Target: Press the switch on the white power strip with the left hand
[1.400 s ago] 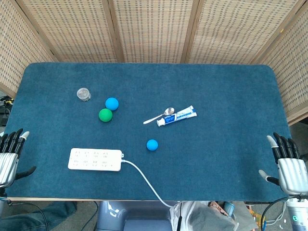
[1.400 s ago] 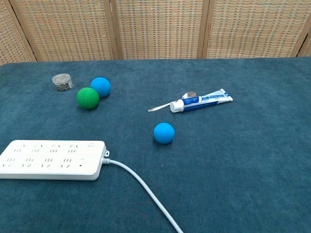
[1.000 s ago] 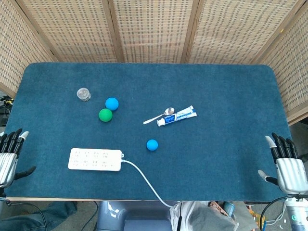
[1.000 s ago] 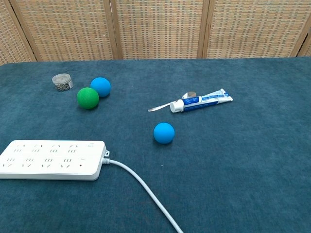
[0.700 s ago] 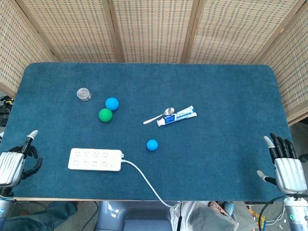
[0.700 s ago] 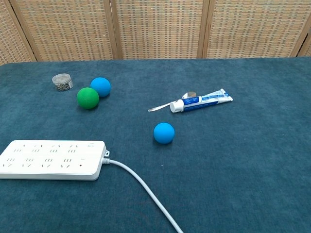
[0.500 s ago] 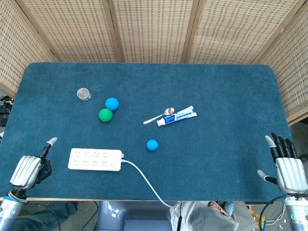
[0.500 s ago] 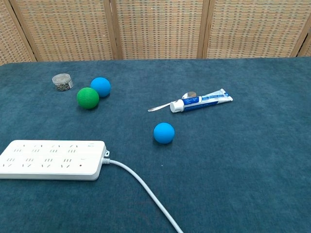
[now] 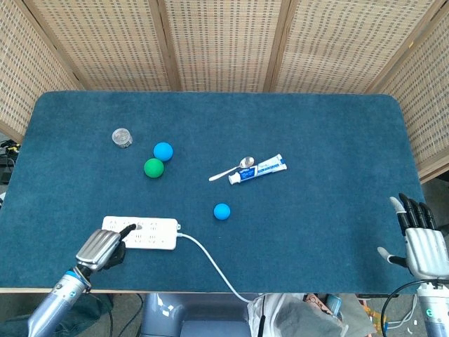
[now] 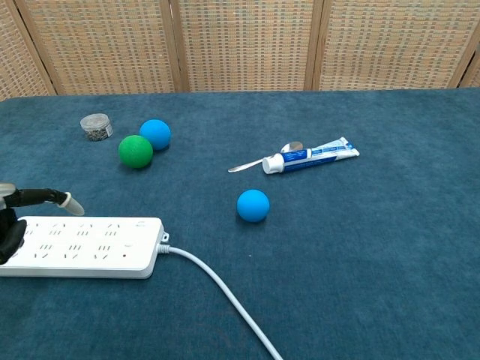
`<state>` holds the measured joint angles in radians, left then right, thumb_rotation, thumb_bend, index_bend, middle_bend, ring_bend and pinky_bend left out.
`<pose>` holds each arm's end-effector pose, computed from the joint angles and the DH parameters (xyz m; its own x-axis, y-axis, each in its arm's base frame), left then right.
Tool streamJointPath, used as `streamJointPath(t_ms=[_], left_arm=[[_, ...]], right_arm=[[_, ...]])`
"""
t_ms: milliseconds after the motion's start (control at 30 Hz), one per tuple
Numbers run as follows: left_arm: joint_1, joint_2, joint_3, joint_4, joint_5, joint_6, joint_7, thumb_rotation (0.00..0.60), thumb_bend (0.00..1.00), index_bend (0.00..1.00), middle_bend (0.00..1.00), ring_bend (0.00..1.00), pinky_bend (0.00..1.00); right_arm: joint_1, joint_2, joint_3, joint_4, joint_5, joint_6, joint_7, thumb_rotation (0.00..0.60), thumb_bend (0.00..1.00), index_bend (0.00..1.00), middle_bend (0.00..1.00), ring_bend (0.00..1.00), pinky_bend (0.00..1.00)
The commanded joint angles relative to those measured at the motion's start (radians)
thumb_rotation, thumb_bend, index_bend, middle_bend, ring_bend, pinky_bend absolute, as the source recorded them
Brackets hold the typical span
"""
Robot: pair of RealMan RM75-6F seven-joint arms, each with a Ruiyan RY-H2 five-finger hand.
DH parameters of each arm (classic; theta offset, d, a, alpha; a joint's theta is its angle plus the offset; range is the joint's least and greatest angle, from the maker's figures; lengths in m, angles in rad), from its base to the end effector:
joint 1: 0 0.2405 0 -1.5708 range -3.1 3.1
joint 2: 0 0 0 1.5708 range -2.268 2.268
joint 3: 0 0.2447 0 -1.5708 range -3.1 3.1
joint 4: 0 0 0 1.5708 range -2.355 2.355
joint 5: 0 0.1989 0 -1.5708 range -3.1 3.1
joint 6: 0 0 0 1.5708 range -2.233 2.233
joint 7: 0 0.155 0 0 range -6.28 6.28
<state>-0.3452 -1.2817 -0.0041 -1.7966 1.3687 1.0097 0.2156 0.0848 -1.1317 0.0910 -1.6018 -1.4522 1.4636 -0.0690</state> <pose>-0.2182 0.2163 0.0316 0.3344 0.4629 0.8209 0.9380 -0.2476 -0.2424 -0.3017 -0.1983 0.1674 0.4479 0.0146 0.8939 -0.8936 0.0381 0.4472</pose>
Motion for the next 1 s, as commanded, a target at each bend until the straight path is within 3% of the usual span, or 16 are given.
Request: streamJointPath(t_ms=[33,133,333,1000], left_arm=[[-0.048,-0.047,-0.033,-0.049,-0.122,-0.034,0.143,0.600,1.00,0.20,1.00,1.00,1.00],[-0.075,-0.075,-0.039,-0.068,-0.207,-0.044,0.224,0.600,1.00,0.20,1.00,1.00,1.00],[-0.108,-0.127,-0.038,-0.070,-0.278,-0.029,0.317,0.600,1.00,0.21,1.00,1.00,1.00],[-0.140,-0.159,0.009,-0.076,-0.368,0.018,0.396,0.600,1.00,0.22,1.00,1.00,1.00]], right_arm=[[0.001,0.003,0.002,0.001,0.007,-0.005,0.008,0.600,0.00,0.00,0.00,0.00,0.00],[0.003,0.008,0.004,0.003,0.015,-0.012,0.019,0.600,0.00,0.00,0.00,0.00,0.00],[0.004,0.014,0.007,0.006,0.018,-0.016,0.039,0.600,0.00,0.00,0.00,0.00,0.00],[0.003,0.021,0.008,0.011,0.017,-0.015,0.068,0.600,0.00,0.00,0.00,0.00,0.00]])
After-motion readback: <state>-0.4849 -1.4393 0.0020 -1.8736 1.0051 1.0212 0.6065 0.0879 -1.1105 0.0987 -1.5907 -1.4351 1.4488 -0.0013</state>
